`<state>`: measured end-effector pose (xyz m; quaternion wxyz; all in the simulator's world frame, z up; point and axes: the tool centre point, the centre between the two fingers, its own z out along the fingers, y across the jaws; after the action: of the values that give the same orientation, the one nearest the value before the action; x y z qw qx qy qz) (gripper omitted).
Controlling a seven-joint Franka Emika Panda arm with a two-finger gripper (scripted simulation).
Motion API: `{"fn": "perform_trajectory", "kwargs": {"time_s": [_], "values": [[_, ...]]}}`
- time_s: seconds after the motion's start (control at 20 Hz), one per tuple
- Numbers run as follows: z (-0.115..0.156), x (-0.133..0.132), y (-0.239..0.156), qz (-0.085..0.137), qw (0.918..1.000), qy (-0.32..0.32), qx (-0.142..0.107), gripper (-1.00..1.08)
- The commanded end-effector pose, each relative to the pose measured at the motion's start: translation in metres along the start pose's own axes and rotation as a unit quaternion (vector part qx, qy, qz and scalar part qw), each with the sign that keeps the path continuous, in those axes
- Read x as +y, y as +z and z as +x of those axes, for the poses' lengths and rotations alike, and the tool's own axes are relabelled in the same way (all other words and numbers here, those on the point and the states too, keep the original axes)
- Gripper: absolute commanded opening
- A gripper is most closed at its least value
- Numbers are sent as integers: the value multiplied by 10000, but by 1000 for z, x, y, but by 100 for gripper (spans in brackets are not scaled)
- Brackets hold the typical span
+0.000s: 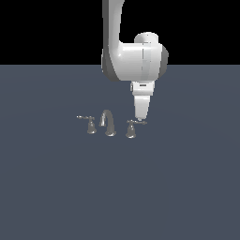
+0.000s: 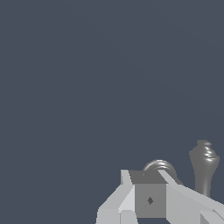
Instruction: Turn on the faucet by rotating a designated handle.
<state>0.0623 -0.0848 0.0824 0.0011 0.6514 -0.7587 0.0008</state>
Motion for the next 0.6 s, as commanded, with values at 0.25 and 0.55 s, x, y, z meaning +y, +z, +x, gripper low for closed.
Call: {"fn": "perform_trajectory", "kwargs": {"time_s": [0.25,0.55], "values": [[5,-4,6,1,9999,140,-7,-100],[10,8,6,0,9999,138,-9,-100]]}}
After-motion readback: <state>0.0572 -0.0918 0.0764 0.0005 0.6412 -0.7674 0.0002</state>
